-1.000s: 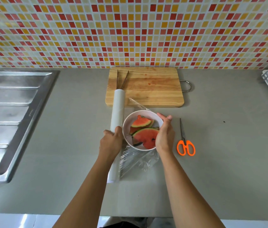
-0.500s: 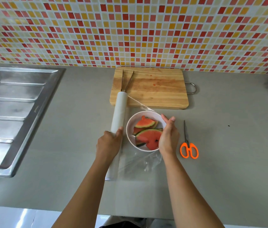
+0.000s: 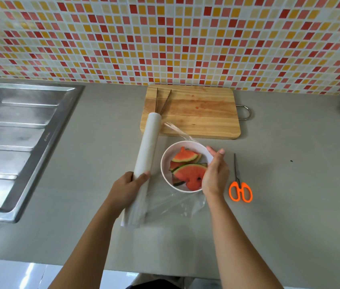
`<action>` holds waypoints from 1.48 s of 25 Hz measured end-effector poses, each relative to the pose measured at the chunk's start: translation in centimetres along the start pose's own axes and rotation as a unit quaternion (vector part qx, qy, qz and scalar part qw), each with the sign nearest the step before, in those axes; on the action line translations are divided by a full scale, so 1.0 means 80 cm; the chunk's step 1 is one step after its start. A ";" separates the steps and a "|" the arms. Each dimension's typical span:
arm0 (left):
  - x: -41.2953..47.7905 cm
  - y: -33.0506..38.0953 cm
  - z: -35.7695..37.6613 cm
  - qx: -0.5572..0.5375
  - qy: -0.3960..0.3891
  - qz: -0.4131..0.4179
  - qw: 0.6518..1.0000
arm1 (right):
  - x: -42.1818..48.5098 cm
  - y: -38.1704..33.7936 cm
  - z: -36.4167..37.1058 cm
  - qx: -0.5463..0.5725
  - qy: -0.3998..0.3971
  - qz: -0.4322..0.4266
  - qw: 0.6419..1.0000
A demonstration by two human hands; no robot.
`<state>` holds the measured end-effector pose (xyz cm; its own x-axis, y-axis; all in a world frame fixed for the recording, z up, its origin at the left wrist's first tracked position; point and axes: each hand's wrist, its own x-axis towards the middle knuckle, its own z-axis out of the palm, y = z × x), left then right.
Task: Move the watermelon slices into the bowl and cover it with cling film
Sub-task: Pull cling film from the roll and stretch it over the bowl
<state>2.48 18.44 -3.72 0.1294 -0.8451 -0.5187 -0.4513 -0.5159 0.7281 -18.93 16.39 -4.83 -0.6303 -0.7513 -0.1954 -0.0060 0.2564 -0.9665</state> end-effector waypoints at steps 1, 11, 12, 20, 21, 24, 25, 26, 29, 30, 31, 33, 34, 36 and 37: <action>-0.002 -0.002 0.001 0.021 0.018 0.012 1.000 | 0.001 0.000 -0.001 0.002 0.002 0.002 1.000; -0.026 -0.028 -0.010 -0.174 -0.084 -0.027 0.981 | 0.002 -0.001 0.000 0.000 0.004 0.001 1.000; -0.028 -0.032 -0.009 -0.163 -0.082 -0.007 0.983 | 0.002 -0.001 0.001 -0.002 0.003 0.001 1.000; -0.047 -0.043 0.003 -0.263 -0.075 -0.032 0.961 | 0.000 -0.001 0.002 0.003 0.001 0.006 1.000; -0.050 -0.046 0.004 -0.259 -0.071 -0.030 0.963 | 0.001 0.000 0.002 0.001 0.002 0.007 1.000; -0.058 -0.060 0.004 -0.186 -0.045 0.010 0.981 | 0.001 0.001 0.001 -0.017 0.004 0.003 1.000; -0.058 -0.062 0.004 -0.160 -0.038 0.017 0.986 | 0.001 0.001 0.001 -0.022 0.005 0.003 1.000; -0.058 -0.064 0.004 -0.138 -0.033 0.020 0.990 | 0.001 0.001 0.000 -0.024 0.006 0.005 1.000; -0.053 -0.068 0.006 -0.100 -0.013 0.032 0.994 | -0.001 0.000 0.000 -0.010 0.009 0.007 1.000; -0.053 -0.068 0.007 -0.093 0.001 0.041 0.995 | -0.001 -0.001 0.001 -0.003 0.008 0.007 1.000; -0.052 -0.068 0.008 -0.088 0.015 0.050 0.995 | -0.001 -0.002 0.001 0.004 0.003 0.009 1.000; -0.053 -0.067 0.011 -0.085 0.035 0.063 0.994 | -0.002 -0.002 -0.001 0.033 -0.029 0.032 0.999; -0.052 -0.068 0.011 -0.085 0.040 0.066 0.993 | -0.002 -0.002 -0.001 0.067 -0.054 0.060 0.995; -0.050 -0.070 0.010 -0.085 0.045 0.072 0.993 | 0.001 0.000 -0.005 0.153 -0.090 0.141 0.974; -0.049 -0.071 0.009 -0.084 0.044 0.076 0.993 | 0.002 0.000 -0.007 0.184 -0.089 0.173 0.964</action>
<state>3.85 24.76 -6.15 0.1506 -0.9198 -0.3623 -0.3184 -0.3921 0.8631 -19.48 16.64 -4.73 -0.4024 -0.7601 -0.5102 0.4769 0.3017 -0.8256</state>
